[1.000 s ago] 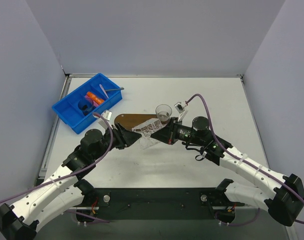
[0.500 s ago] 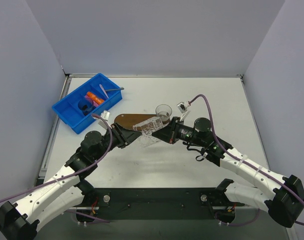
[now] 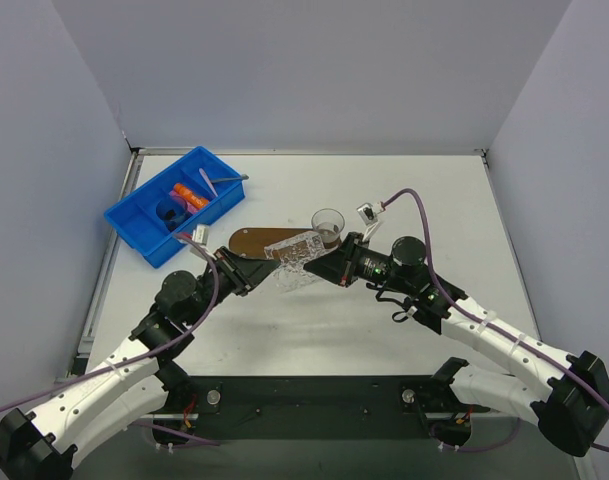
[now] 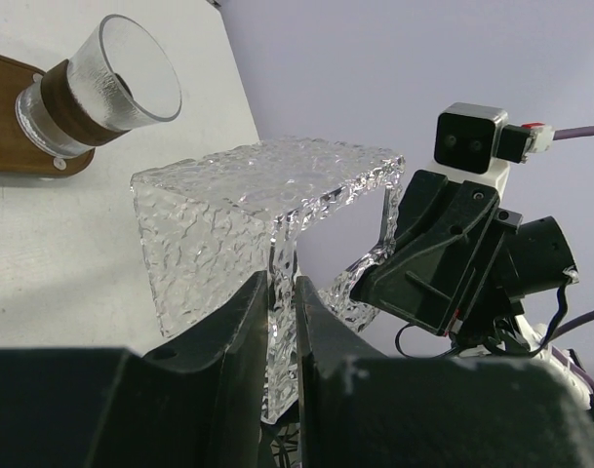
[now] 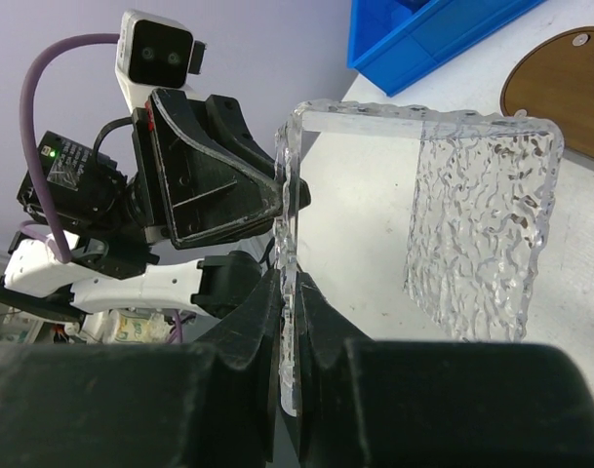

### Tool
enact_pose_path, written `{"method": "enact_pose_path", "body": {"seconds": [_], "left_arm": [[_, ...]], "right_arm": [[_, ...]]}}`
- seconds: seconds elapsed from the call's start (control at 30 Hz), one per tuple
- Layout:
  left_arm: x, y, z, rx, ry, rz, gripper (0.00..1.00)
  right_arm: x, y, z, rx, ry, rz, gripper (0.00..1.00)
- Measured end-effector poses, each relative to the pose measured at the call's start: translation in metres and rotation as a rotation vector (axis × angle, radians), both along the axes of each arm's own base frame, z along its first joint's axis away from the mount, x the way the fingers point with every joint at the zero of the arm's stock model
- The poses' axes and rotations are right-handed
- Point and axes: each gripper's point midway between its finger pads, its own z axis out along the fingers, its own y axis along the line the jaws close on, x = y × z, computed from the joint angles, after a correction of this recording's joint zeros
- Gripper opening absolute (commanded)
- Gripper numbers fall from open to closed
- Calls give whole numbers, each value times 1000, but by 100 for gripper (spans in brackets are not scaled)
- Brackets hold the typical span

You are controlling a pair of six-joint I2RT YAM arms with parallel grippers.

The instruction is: Prepare toiletry sets of a toothbrush and toothpaste on the tray

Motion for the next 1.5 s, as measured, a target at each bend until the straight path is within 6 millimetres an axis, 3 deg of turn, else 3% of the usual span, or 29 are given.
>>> {"method": "enact_pose_path", "body": {"seconds": [0.17,0.43,0.57,0.63,0.73,0.83,0.9,0.97,1.1,1.23,1.4,1.5], "left_arm": [[0,0,11,-43,-47,-4,26],[-2,-2,34,-102,-125,-26,28],[-3,-4,40,-121,-142,-39,9],[-6,-4,49,-149,-161,-49,0],[-11,-5,55,-169,-179,-70,0],[-16,-8,54,-158,-182,-99,0],[-17,-9,52,-149,-186,-107,0],[-19,-9,53,-141,-195,-107,0],[-17,-5,43,-91,-188,-82,0],[-9,-1,23,-5,-124,-39,0],[-1,-2,-4,73,-45,-22,0],[1,-3,-16,102,-12,-24,0]], "right_arm": [[1,1,9,37,-5,-2,0],[0,2,26,104,-14,8,0],[-3,3,28,110,-13,22,0],[-1,1,25,100,-7,7,6],[-1,-1,21,78,-12,-2,22],[0,-5,10,26,-4,-22,43],[1,-8,1,-15,-1,-40,52],[2,-12,-6,-56,-1,-60,55],[4,-23,-10,-153,-36,-130,56],[-2,-27,1,-239,-111,-182,51],[-9,-17,20,-299,-166,-194,44],[-7,-3,14,-350,-165,-196,41]]}}
